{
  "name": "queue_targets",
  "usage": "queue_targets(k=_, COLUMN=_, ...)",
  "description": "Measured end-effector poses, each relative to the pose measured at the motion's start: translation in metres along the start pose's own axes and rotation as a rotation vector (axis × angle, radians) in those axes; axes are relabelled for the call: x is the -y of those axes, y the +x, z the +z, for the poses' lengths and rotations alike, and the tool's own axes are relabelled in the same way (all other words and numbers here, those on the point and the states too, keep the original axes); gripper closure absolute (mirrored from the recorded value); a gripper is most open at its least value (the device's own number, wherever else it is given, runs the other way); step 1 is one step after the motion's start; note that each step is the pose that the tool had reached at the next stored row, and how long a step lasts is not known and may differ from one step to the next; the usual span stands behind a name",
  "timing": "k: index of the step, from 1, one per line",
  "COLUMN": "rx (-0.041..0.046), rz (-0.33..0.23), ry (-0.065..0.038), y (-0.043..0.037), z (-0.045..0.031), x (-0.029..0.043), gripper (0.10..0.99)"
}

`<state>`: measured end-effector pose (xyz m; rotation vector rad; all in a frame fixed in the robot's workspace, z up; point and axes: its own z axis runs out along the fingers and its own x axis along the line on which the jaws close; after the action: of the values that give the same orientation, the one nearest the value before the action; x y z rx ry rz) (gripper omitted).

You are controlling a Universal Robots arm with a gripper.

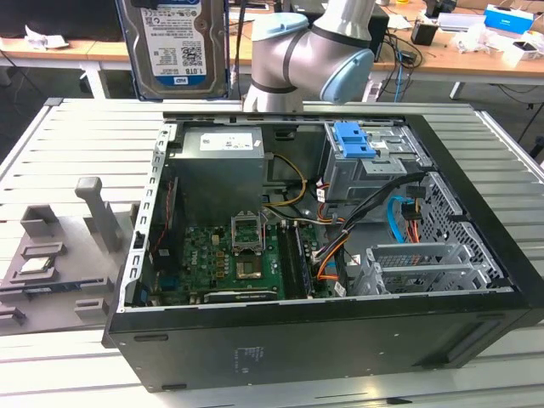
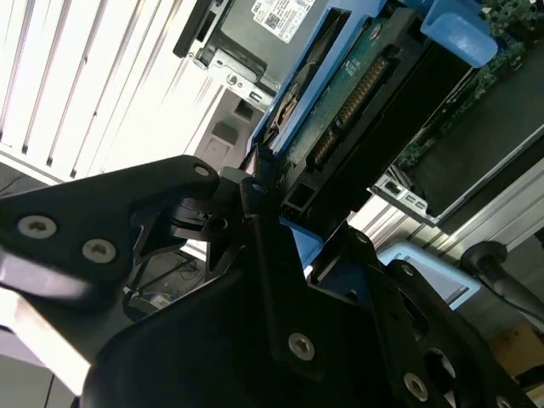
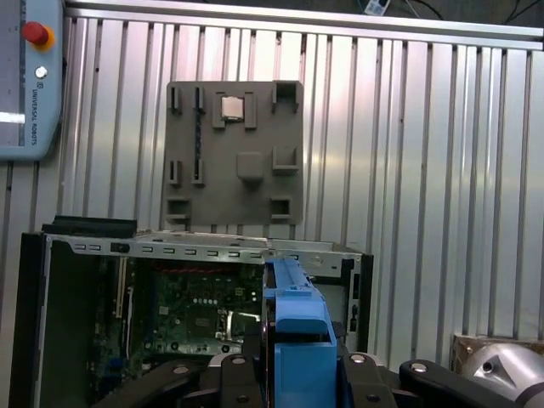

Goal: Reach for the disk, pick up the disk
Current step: 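Pick up the disk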

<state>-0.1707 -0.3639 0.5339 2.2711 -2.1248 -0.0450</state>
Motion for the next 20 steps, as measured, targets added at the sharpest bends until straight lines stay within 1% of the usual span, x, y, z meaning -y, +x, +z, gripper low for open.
queue_targets(k=1, rx=0.0, rz=0.0, ry=0.0, y=0.0004, z=-0.0003, x=0.0066, gripper=0.718)
queue_targets(k=2, rx=-0.0001, rz=0.0, ry=0.0, y=0.0007, z=-0.0005, x=0.0104, gripper=0.718)
queue_targets(k=9, rx=0.0, rz=0.0, ry=0.0, y=0.002, z=-0.0013, x=0.0307, gripper=0.718)
queue_targets(k=11, rx=0.0, rz=0.0, ry=0.0, y=0.0027, z=-0.0017, x=0.0404, gripper=0.718)
queue_targets(k=13, rx=0.0, rz=0.0, ry=0.0, y=0.0031, z=-0.002, x=0.0464, gripper=0.718)
queue_targets(k=14, rx=0.0, rz=0.0, ry=0.0, y=0.0035, z=-0.0023, x=0.0528, gripper=0.718)
queue_targets(k=16, rx=0.0, rz=0.0, ry=0.0, y=0.0039, z=-0.0025, x=0.0583, gripper=0.718)
queue_targets(k=18, rx=0.0, rz=0.0, ry=0.0, y=0.0047, z=-0.003, x=0.0708, gripper=0.718)
queue_targets(k=20, rx=0.0, rz=0.0, ry=-0.001, y=0.0051, z=-0.0033, x=0.0761, gripper=0.718)
